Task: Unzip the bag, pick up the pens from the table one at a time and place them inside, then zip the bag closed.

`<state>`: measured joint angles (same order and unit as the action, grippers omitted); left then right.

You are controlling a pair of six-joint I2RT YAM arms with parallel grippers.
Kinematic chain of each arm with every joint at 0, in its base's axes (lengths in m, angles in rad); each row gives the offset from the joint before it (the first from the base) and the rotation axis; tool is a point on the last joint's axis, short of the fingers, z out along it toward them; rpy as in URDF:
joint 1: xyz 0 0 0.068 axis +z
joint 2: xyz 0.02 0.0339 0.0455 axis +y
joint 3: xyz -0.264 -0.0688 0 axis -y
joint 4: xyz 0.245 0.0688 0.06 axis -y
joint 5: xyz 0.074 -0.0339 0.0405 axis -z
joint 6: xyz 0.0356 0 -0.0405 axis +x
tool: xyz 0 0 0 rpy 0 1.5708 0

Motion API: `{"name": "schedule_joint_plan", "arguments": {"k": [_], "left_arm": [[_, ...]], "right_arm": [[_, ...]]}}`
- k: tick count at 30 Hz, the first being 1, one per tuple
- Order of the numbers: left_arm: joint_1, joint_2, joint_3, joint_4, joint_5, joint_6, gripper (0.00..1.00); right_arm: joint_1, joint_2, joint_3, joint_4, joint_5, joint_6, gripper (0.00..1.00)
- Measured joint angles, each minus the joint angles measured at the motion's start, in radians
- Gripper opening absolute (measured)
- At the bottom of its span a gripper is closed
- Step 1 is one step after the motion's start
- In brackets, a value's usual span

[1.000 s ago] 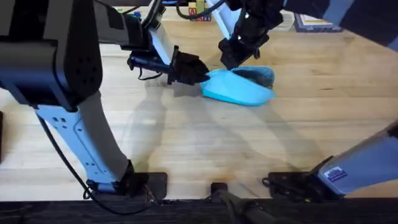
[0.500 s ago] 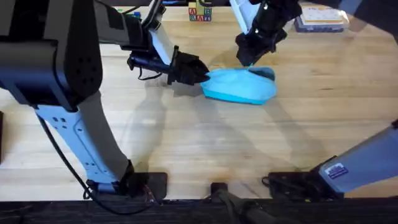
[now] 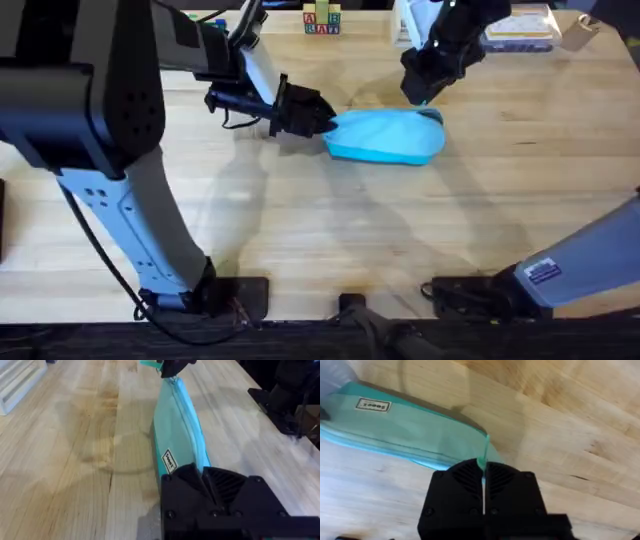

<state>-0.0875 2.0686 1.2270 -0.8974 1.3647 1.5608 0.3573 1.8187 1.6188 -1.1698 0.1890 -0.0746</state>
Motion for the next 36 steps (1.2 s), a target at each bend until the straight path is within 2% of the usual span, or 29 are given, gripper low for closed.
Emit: {"name": "schedule_joint_plan", "arguments": {"k": [36], "left_arm": [[-0.014, 0.0, 0.0, 0.0, 0.003, 0.0, 0.042]], "right_arm": [[-0.177, 0.0, -0.011, -0.048, -0.045, 0.0, 0.032]]}}
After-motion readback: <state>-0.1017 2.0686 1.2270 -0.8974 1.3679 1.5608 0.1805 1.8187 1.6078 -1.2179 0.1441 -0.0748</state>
